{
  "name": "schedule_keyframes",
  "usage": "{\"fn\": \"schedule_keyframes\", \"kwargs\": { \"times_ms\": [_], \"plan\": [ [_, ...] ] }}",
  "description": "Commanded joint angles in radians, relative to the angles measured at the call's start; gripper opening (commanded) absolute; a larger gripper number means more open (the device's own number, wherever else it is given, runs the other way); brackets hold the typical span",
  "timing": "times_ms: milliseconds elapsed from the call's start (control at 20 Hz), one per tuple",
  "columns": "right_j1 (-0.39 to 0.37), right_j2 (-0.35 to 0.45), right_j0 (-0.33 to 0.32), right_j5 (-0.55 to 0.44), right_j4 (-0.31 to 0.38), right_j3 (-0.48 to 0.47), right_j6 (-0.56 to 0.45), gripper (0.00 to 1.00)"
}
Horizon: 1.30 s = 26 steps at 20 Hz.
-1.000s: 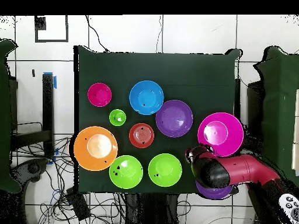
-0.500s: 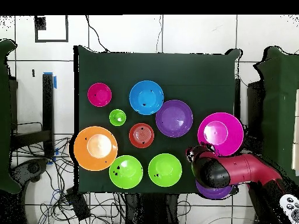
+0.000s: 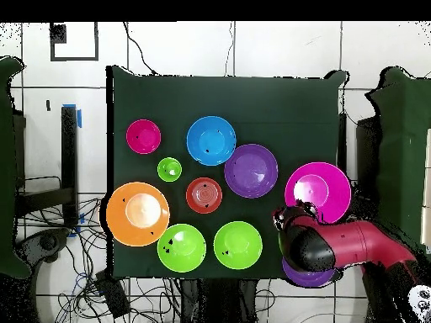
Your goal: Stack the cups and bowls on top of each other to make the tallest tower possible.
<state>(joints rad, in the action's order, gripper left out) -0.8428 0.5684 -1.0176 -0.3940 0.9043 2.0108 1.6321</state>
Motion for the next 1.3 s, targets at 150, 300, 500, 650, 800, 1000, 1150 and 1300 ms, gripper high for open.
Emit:
{"fn": "schedule_keyframes", "kwargs": {
  "times_ms": [150,300,500,650,800,1000,1150,1300],
  "plan": [
    [0.034,0.038,0.030,-0.059,0.073,-0.083,-0.156,1.00],
    [0.056,0.044,0.022,-0.053,0.070,-0.087,-0.160,1.00],
    [0.086,0.046,0.008,-0.038,0.077,-0.112,-0.164,1.00],
    [0.109,0.059,-0.017,-0.032,0.082,-0.136,-0.191,1.00],
    [0.129,0.076,-0.037,-0.036,0.078,-0.145,-0.217,1.00],
    [0.136,0.074,-0.040,-0.023,0.086,-0.141,-0.196,1.00],
    [0.144,0.074,-0.042,-0.013,0.094,-0.144,-0.190,1.00],
    [0.158,0.079,-0.045,-0.018,0.091,-0.149,-0.198,1.00]
  ]
}}
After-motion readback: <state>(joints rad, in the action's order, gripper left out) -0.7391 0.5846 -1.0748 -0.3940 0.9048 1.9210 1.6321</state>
